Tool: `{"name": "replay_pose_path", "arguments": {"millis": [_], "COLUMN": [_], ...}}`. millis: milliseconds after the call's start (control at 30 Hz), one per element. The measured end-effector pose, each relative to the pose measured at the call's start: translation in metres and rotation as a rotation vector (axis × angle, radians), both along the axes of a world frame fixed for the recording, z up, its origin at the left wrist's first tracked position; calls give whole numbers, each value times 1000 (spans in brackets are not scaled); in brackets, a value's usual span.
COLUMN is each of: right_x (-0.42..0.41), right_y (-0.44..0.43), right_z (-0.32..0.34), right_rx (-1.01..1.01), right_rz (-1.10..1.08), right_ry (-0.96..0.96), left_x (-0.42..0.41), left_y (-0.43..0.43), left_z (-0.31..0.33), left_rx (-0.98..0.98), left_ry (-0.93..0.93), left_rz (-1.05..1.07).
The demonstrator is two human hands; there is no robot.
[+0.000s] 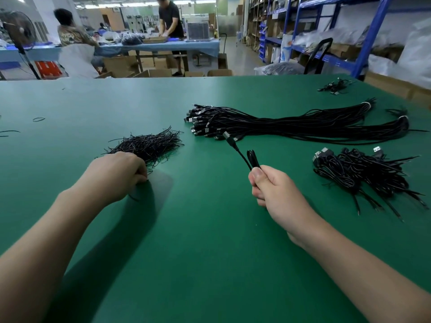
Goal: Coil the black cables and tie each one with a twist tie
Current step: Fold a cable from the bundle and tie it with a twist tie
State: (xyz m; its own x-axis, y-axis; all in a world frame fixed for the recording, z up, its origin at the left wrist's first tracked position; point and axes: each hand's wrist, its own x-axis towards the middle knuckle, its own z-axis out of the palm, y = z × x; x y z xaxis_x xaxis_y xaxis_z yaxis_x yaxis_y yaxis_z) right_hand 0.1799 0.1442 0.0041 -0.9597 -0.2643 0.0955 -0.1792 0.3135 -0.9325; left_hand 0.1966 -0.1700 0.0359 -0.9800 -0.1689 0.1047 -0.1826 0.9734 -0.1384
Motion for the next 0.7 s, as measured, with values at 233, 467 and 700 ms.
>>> {"name": "replay_pose_path", "arguments": {"millis": [233, 467, 700], "right_x": [5, 10, 12], "right_y": [-3, -9, -12], "right_z": [5, 5, 5], "right_rx": [-258, -421, -482], "right_rz": [123, 268, 289], "right_ry": [-221, -365, -384], "left_x": [2, 2, 0], "left_y": [11, 83, 133], "left_z": [16, 23, -21], "left_rx": [443, 936, 1241], "left_ry": [228, 378, 405], "left_rz": [-280, -568, -621]}}
